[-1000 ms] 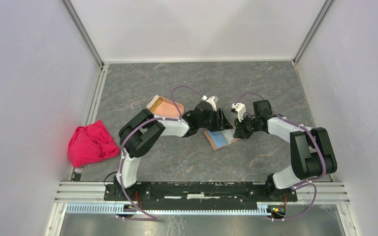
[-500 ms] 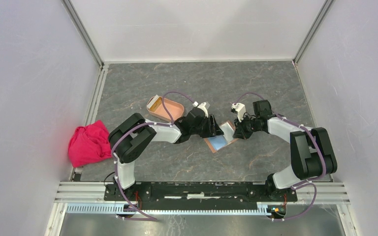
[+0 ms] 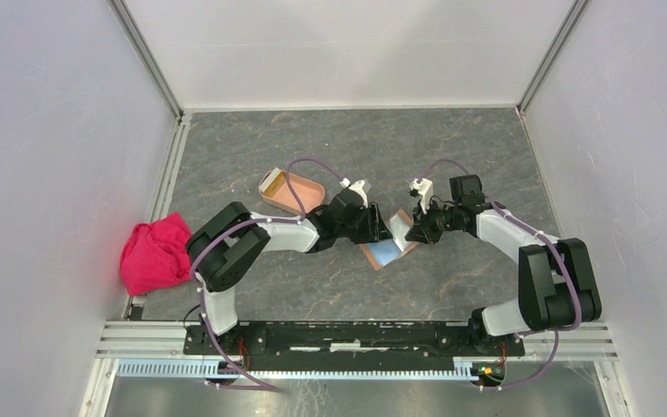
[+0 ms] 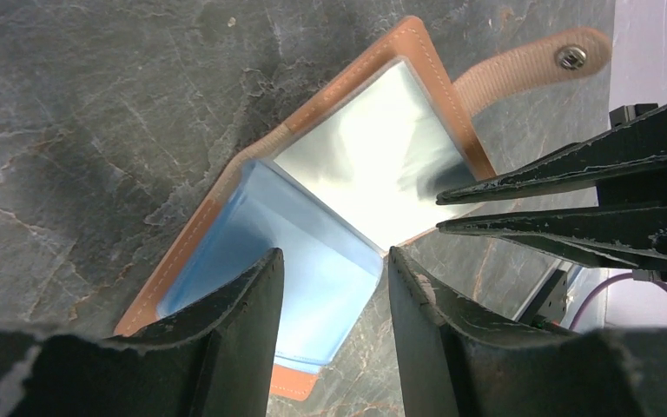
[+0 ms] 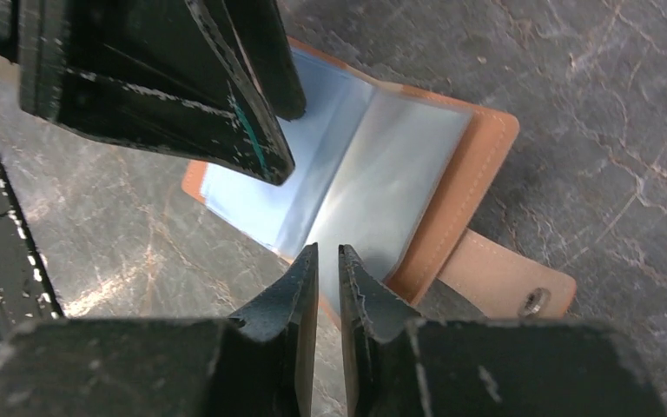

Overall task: Put the credit cards into the card holder
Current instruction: Turn over the card slot in the card holder.

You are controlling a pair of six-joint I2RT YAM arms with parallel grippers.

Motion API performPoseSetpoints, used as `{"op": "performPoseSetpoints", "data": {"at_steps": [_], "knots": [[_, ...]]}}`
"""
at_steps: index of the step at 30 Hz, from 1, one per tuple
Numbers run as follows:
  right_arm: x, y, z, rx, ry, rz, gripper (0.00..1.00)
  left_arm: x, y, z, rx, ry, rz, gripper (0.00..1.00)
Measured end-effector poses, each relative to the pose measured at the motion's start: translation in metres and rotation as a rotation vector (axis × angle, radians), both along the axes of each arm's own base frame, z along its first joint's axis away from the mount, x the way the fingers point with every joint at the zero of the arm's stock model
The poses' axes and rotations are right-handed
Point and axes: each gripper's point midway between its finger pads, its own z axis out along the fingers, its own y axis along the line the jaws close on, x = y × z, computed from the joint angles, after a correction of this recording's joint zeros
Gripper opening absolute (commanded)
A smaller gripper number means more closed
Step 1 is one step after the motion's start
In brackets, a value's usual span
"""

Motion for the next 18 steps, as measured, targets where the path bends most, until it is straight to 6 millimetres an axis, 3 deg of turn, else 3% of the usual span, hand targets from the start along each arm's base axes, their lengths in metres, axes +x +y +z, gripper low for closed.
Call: {"op": "performPoseSetpoints", "data": {"at_steps": [18], "knots": [[-0.011,0.018,0.028,0.126,-0.053,0.105,0.25,0.001,-0.013,0.024,-0.012,-0.031,-0.036,0.55]]}}
